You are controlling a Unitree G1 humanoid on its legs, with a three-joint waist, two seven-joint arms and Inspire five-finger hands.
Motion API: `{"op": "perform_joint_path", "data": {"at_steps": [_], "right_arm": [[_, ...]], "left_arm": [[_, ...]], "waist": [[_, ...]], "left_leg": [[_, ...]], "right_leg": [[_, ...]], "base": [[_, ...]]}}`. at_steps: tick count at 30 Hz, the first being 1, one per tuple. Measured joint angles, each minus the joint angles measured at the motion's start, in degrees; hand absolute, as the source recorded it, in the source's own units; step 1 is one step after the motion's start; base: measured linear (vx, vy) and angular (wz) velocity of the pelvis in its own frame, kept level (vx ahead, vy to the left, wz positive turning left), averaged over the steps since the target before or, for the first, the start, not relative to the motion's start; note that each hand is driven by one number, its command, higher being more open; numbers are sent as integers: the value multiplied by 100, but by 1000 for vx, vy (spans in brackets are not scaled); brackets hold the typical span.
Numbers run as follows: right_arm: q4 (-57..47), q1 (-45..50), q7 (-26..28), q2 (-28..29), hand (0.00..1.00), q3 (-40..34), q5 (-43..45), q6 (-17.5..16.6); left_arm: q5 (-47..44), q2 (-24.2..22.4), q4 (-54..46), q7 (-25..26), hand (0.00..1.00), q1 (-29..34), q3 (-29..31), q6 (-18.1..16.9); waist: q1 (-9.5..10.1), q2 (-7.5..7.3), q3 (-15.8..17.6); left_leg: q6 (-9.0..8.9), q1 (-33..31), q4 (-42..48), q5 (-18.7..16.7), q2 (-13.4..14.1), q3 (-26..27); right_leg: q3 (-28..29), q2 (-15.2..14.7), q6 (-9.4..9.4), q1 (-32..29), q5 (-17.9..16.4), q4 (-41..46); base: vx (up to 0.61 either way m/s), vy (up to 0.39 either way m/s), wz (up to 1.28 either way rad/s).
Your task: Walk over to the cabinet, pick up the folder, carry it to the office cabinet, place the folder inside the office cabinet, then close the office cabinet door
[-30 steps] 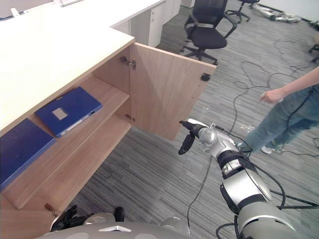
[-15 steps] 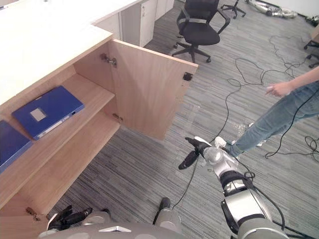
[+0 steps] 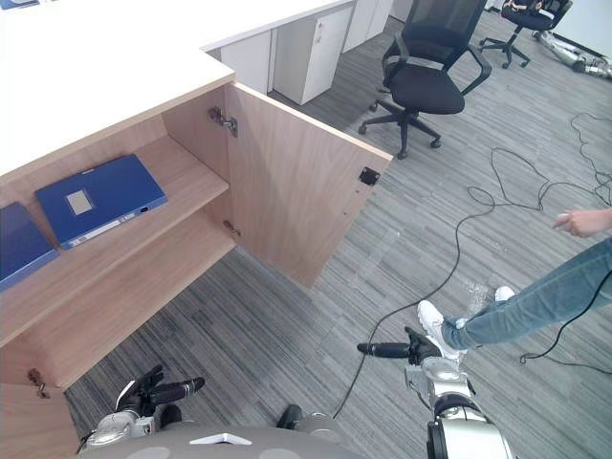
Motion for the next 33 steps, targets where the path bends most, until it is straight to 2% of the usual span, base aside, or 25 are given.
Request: {"op": "perform_joint_path", "data": {"at_steps": [2,6,9,12,14,15,16,18,19,20,21,22,23,24,25,26,27,28,29,33], "right_arm": [[-6,-108,-80,0,100,-11,173,8],[-5,-516,-342,-1,100,-121,617,29],[-5,-1364,-699,-142,100,-242,1153,29],[-3,-2073,-854,-516,100,-249,1495,19],[-2,-2460,-894,-787,100,-260,1625,-12],[8,-2647,-901,-959,100,-327,1750,-14],[7,-2723,-912,-1031,100,-350,1814,-16],[7,-2862,-950,-1158,100,-358,1979,-57],[10,-2910,-969,-1185,100,-338,2101,-82],[17,-2993,-988,-1185,100,-288,2110,-96],[19,-3024,-1004,-1185,100,-246,2105,-101],[26,-3062,-1025,-1182,100,-213,2101,-115],[60,-3141,-1044,-1127,100,-219,2102,-114],[67,-3192,-1056,-1067,100,-220,2100,-114],[65,-3237,-1054,-914,100,-220,2100,-116],[61,-3236,-1052,-762,100,-226,2099,-115],[37,-3212,-1052,-684,100,-245,2099,-125],[53,-3164,-1043,-514,100,-254,2099,-124],[51,-3163,-1026,-360,100,-375,2072,-95],[-5,-3125,-982,-195,100,-455,2056,-88]], "left_arm": [[42,18,15,0,100,11,-108,0],[195,23,22,14,100,-5,-161,-6],[134,11,26,130,100,17,-164,-9],[-17,1,24,230,100,38,-157,-32],[-139,0,21,292,100,64,-143,-42],[-266,3,15,320,100,81,-107,-52],[-285,-4,12,325,100,99,-51,-55],[-359,-11,12,359,100,217,44,-60],[-460,-34,15,371,100,305,146,-57],[-524,-97,13,387,100,398,248,-60],[-568,-141,13,386,100,431,298,-63],[-738,-259,12,387,100,442,422,-98],[-802,-372,4,383,100,438,478,-167],[-842,-423,-7,379,100,438,490,-177],[-899,-499,-21,365,100,437,497,-169],[-895,-557,-28,350,100,440,497,-167],[-890,-560,-23,346,100,431,498,-159],[-890,-519,-30,353,100,429,520,-159],[-888,-534,-37,350,100,427,527,-158],[-666,-672,-38,351,100,449,619,-141]], "waist": [[7,20,-12],[-30,61,-28],[-112,174,37],[-67,315,114],[17,348,119],[38,358,139],[49,361,152],[136,334,189],[202,311,266],[249,318,361],[278,328,397],[358,349,481],[470,387,572],[514,420,597],[559,437,626],[619,563,621],[668,606,649],[768,490,691],[773,414,712],[782,432,708]], "left_leg": [[1,-11,-77,31,-135,136],[44,-239,-66,58,-351,203],[112,-462,24,104,-482,212],[125,-516,62,106,-501,176],[141,-629,206,63,-465,150],[158,-808,500,-65,-395,65],[210,-897,703,-163,-345,19],[507,-1109,1367,-474,-201,-88],[742,-1176,1799,-616,-129,-167],[786,-1225,2150,-660,-122,-477],[769,-1251,2292,-672,-128,-634],[740,-1388,2687,-762,-160,-1004],[622,-1525,3103,-1086,-379,-1451],[588,-1587,3258,-1220,-531,-1577],[553,-1728,3308,-1346,-845,-1690],[572,-1741,2903,-1248,-1059,-1683],[659,-1679,2766,-1136,-1146,-1673],[625,-1557,2613,-1098,-1161,-1493],[704,-1493,2440,-1039,-1267,-1424],[745,-1274,2222,-1008,-1485,-1376]], "right_leg": [[141,-58,75,-56,202,-204],[294,-258,143,-351,365,-213],[358,-408,141,-648,395,-2],[370,-443,127,-698,386,83],[386,-436,82,-771,343,164],[368,-405,82,-770,279,204],[339,-389,71,-760,233,242],[315,-319,38,-701,79,386],[320,-269,27,-570,-14,444],[315,-240,18,-421,-107,461],[332,-223,17,-367,-149,464],[408,-204,-26,-273,-216,428],[522,-193,-45,-221,-232,422],[602,-192,-47,-214,-232,422],[681,-196,-47,-211,-232,422],[757,-183,2,-210,-259,505],[831,-177,48,-215,-278,593],[960,-229,126,-233,-296,633],[1005,-318,218,-239,-197,525],[1010,-467,312,43,-78,192]], "base": [[-74,109,-22],[-83,107,-13],[-62,50,-3],[-49,10,4],[-44,-19,4],[-44,-41,16],[-21,-51,20],[15,-72,4],[14,-106,-2],[-3,-90,-2],[-16,-45,-2],[-15,36,-17],[-7,78,-26],[7,128,-38],[39,149,-41],[60,167,-43],[83,148,-44],[156,97,-28],[156,68,-13],[146,85,14]]}}
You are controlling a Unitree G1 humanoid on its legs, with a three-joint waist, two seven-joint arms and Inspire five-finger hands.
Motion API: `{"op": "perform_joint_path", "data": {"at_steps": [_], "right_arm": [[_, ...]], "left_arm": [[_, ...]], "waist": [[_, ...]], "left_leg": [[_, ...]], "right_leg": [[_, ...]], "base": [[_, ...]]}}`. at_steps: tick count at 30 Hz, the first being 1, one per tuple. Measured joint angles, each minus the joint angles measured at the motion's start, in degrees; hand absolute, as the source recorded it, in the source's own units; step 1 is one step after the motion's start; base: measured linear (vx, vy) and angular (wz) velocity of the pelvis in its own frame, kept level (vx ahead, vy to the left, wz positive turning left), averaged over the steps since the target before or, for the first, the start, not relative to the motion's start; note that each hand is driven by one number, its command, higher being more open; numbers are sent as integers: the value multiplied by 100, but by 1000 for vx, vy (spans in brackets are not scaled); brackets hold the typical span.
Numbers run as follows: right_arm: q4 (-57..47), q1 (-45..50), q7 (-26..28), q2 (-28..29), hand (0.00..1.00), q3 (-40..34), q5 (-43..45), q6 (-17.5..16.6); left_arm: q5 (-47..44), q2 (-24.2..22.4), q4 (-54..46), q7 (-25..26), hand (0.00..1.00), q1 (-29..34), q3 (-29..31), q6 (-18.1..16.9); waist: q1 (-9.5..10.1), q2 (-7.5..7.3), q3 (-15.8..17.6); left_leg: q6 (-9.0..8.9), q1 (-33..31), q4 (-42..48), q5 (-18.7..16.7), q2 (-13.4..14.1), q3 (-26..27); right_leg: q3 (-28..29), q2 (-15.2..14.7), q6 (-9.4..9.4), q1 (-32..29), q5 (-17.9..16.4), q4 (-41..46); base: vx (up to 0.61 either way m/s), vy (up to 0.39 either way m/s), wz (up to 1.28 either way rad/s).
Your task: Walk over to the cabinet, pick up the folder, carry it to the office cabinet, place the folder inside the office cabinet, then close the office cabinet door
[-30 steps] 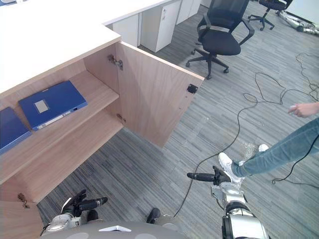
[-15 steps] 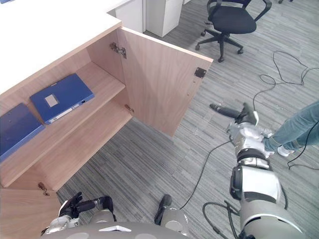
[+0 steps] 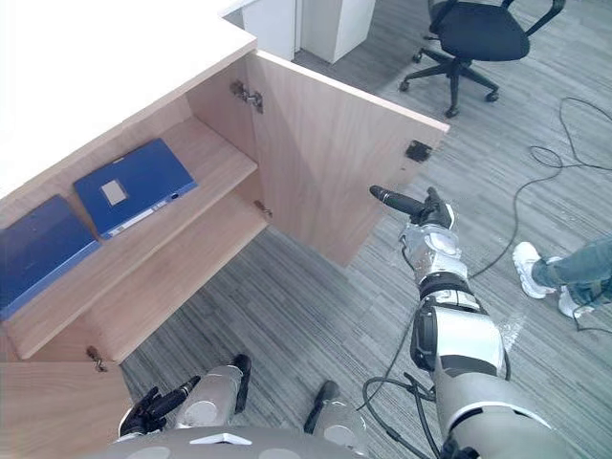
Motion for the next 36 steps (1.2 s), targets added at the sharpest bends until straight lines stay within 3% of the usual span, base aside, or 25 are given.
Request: {"op": "perform_joint_path", "data": {"at_steps": [5,11,14,21,26,31,36], "right_arm": [[-352,119,34,-31,100,-8,-11,-6],[-329,141,25,-137,100,33,-10,-6],[-230,54,40,-182,100,270,-4,-9],[174,-340,38,-544,100,798,35,-3],[169,-411,122,-611,100,1669,312,-3],[-37,-399,628,-693,100,2909,1386,-1],[-1398,243,1211,-1210,100,4330,1484,5]], "left_arm": [[78,-3,-12,0,100,0,-2,-6],[197,41,21,4,100,35,-41,-9],[197,97,46,-10,100,118,-46,-35],[197,193,59,-95,100,230,-214,-46],[199,254,62,-131,100,272,-229,-46],[202,315,98,-202,100,303,-227,-48],[358,420,109,-294,100,316,-223,-46]], "waist": [[-30,-61,-42],[-52,-138,-73],[-58,-252,-152],[-6,-295,-171],[-32,-309,-164],[-110,-304,-151],[-163,-294,-150]], "left_leg": [[116,476,-676,168,-175,51],[167,837,-1091,274,-249,58],[198,877,-1204,316,-283,60],[296,860,-1425,573,-441,-70],[287,858,-1738,854,-496,-99],[205,850,-2016,1066,-419,-150],[143,847,-2110,1107,-222,-280]], "right_leg": [[37,-109,83,337,169,-445],[66,-128,28,609,397,-743],[80,-130,18,653,514,-901],[62,-210,19,706,723,-1125],[76,-217,53,590,767,-1175],[163,-106,85,491,742,-1290],[222,136,119,492,714,-1381]], "base": [[109,37,2],[48,23,0],[15,48,-1],[-53,48,11],[-129,5,0],[-158,-35,-6],[-89,-85,-7]]}}
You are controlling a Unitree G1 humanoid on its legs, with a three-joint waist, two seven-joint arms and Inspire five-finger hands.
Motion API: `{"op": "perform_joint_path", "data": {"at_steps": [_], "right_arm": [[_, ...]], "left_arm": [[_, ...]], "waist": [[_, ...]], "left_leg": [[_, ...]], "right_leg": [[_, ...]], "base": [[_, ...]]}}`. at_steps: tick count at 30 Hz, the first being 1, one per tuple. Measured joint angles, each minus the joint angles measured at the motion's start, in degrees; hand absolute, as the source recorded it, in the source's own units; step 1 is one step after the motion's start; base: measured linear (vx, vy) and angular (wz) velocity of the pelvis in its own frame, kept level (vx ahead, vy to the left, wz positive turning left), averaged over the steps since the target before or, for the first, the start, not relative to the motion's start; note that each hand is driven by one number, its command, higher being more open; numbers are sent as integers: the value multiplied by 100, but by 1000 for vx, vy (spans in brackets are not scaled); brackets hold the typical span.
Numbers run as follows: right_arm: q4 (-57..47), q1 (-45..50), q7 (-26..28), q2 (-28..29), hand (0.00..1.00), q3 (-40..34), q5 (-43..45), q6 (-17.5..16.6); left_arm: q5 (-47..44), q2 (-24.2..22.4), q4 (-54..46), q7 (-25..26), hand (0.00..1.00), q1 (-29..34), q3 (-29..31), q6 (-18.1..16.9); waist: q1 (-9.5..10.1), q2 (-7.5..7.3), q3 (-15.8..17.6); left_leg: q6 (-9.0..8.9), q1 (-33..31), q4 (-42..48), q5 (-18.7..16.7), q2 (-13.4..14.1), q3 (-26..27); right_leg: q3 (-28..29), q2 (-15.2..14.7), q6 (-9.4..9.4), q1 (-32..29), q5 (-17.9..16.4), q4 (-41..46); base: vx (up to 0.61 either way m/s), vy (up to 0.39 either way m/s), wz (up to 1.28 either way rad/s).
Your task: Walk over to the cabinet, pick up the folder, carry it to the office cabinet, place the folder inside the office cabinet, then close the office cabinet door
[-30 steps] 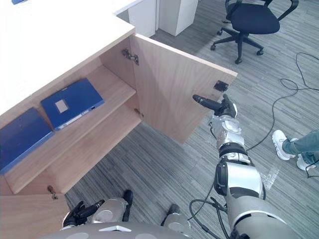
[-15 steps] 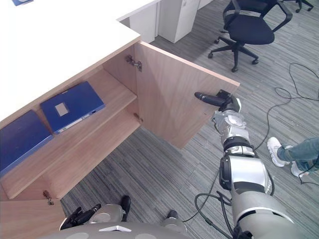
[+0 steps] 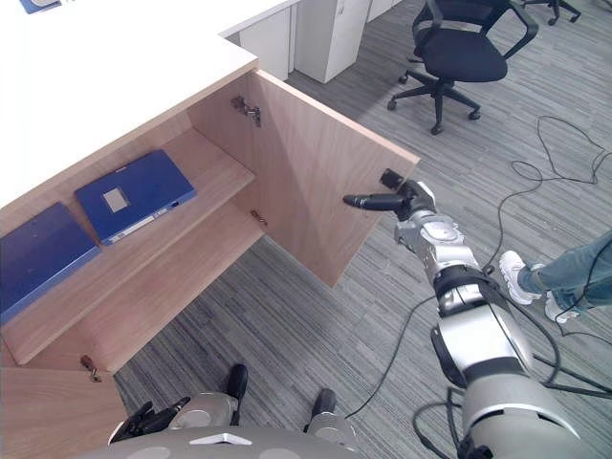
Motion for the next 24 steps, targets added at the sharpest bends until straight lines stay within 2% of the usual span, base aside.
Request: {"op": "perform_joint_path", "data": {"at_steps": [4,6,8,9,13,15,18,24], "right_arm": [[-1651,281,662,-689,100,1232,119,115],[-2510,300,875,-967,100,1720,109,126],[-3445,274,1251,-1133,100,2460,99,131],[-3585,245,1277,-1150,100,2629,90,132],[-4823,-349,2054,-1108,100,3619,-318,85],[-5295,-613,2393,-1105,100,3867,-538,-53],[-5579,-663,2517,-1080,100,3997,-829,-179],[-5555,-348,2459,-1075,100,3998,-1122,-178]], "left_arm": [[123,104,12,-33,100,0,23,-47],[322,123,11,-44,100,-10,99,-95],[370,125,61,-57,100,-15,229,-96],[422,127,73,-55,100,-14,249,-96],[599,126,80,-52,100,-112,398,-100],[701,129,65,-42,100,-141,505,-104],[718,138,72,2,100,-136,703,-87],[720,172,105,52,100,-137,858,-83]], "waist": [[-141,17,-22],[-147,18,-50],[-132,-14,-229],[-126,-27,-283],[113,-124,-512],[215,-235,-585],[272,-438,-717],[344,-609,-820]], "left_leg": [[-120,-61,5,50,226,-64],[-159,-94,-7,58,326,-88],[-217,-102,-83,93,445,-166],[-218,-103,-98,93,467,-205],[-224,-110,-105,90,529,-278],[-224,-109,-105,91,532,-304],[-224,-109,-111,91,529,-354],[-215,-78,-198,85,539,-382]], "right_leg": [[-1,249,-14,-6,2,-105],[-30,349,-63,-55,7,-104],[-120,475,-201,-84,-26,-88],[-146,502,-232,-84,-45,-83],[-178,579,-372,-76,-146,-82],[-189,586,-396,-57,-184,-81],[-223,582,-402,-41,-231,-60],[-272,529,-351,-83,-327,123]], "base": [[0,-108,-5],[45,-146,3],[107,-147,15],[138,-146,17],[92,-71,6],[65,-35,8],[25,-15,10],[-49,17,8]]}}
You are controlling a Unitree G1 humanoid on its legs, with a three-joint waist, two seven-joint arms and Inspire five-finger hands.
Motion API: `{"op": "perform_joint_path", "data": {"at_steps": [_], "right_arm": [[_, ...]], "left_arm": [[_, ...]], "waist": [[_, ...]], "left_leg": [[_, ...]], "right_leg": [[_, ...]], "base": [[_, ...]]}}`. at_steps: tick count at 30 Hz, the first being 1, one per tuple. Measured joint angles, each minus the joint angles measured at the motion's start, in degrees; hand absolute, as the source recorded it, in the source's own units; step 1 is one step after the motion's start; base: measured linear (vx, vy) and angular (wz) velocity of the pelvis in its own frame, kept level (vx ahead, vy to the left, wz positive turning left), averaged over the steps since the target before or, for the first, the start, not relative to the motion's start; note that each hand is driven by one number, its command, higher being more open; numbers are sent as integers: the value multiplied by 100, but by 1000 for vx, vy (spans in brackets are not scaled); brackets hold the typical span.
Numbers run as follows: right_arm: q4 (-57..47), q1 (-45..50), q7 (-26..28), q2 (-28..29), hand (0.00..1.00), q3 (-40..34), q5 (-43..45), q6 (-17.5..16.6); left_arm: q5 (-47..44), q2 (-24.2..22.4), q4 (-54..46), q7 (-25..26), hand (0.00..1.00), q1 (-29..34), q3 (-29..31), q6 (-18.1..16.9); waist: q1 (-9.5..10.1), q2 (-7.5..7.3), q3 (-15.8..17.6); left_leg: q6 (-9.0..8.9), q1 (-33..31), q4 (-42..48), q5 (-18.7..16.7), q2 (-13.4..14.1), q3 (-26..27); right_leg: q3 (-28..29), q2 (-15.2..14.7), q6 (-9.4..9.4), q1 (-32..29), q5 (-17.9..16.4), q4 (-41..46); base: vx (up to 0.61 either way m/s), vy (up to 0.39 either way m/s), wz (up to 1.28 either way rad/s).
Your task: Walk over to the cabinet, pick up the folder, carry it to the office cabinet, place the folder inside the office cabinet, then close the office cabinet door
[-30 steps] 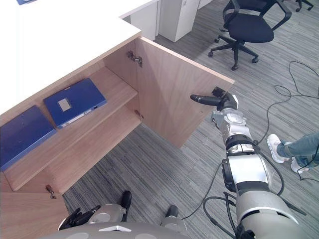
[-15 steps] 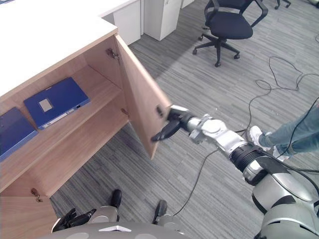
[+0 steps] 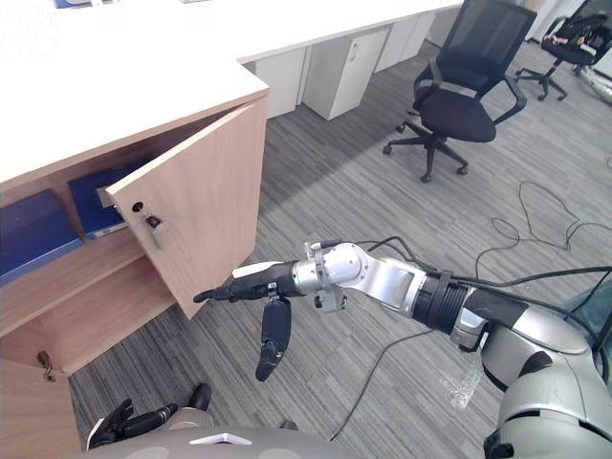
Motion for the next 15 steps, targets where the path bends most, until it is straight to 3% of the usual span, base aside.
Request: {"op": "perform_joint_path", "data": {"at_steps": [7,11,13,14,15], "right_arm": [[1037,1272,-1,545,100,-323,-661,-39],[2367,2195,-353,1138,100,-1069,-1929,-140],[3126,2510,-527,1478,100,-1505,-2350,-207],[3645,2804,-747,1776,100,-1911,-2799,-252],[4225,3058,-996,2100,100,-2438,-3285,-290]], "left_arm": [[-10,56,42,-9,100,27,97,21],[-47,48,134,-4,100,-59,67,20],[-63,23,136,-5,100,-94,6,25],[-70,26,135,7,100,-84,-19,37],[-132,23,132,36,100,-100,-64,40]], "waist": [[168,-39,-1],[250,67,186],[291,134,377],[290,162,424],[218,166,468]], "left_leg": [[30,-11,4,13,-1,-82],[84,-212,357,-54,-51,-268],[453,-307,625,-257,-66,-27],[1077,-406,770,-421,94,769],[1103,-487,1013,-589,330,1512]], "right_leg": [[-61,-17,-7,-10,-27,134],[-252,-108,-18,-112,-280,586],[-349,-204,-60,-112,-408,813],[-494,-229,-62,-79,-391,809],[-740,-337,-53,28,-367,759]], "base": [[-39,3,6],[-35,-3,25],[-55,-10,27],[-38,-51,67],[9,4,82]]}}
